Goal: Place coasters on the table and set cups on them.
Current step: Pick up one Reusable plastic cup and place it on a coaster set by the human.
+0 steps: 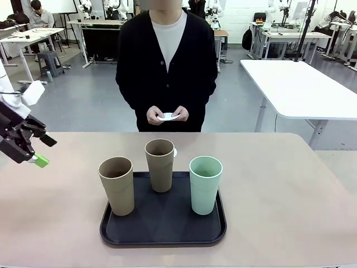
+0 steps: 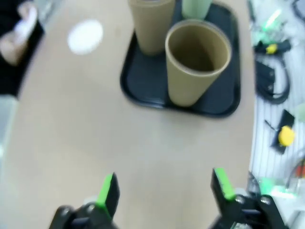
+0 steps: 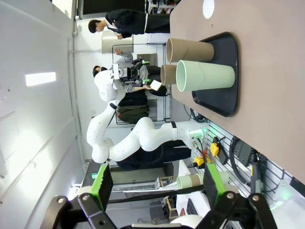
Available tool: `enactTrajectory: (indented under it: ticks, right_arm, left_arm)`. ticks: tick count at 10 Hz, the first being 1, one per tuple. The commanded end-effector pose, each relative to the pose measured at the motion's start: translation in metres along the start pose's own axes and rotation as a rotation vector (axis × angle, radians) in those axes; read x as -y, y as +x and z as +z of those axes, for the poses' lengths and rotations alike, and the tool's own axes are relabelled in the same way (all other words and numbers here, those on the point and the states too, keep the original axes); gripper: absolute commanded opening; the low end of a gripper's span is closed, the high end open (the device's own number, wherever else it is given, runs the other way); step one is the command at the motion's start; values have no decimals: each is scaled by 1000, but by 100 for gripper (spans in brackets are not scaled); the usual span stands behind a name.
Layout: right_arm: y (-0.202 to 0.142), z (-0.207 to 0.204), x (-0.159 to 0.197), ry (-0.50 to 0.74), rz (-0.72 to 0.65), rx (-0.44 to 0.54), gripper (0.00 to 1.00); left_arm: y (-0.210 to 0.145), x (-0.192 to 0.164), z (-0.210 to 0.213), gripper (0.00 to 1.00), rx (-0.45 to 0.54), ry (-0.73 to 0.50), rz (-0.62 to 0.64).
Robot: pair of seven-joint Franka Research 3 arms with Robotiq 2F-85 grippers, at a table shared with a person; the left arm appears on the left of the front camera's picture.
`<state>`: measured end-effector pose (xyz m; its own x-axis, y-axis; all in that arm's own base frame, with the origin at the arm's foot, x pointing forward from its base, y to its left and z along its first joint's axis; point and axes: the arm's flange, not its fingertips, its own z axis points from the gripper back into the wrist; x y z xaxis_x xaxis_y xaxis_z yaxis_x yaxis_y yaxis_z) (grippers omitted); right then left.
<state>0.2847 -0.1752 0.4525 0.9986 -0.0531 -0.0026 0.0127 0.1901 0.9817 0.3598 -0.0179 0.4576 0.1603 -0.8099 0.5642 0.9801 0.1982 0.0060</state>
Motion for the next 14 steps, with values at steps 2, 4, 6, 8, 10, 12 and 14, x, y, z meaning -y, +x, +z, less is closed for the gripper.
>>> enactTrajectory:
  ticks: [2,4,6,8,10,12,14]
  right_arm:
    - [0,1,0,4,3,1,100]
    - [0,1,0,4,3,1,100]
    - [0,1,0,4,3,1,100]
    - [0,1,0,4,3,1,100]
    - [0,1,0,4,3,1,100]
    - [0,1,0,4,3,1,100]
    - [0,1,0,4,3,1,100]
  left_arm:
    - [-26,-13,-42,100,309,-182,-193]
    - [-28,-14,-64,100,450,-223,-235]
    - [-35,-23,-81,100,484,-278,-172]
    - [-35,-30,-83,100,496,-291,-168]
    - [-33,-30,-90,100,518,-323,-217]
    - [-24,-21,-92,100,467,-316,-221]
    - [-31,-28,-89,100,490,-333,-178]
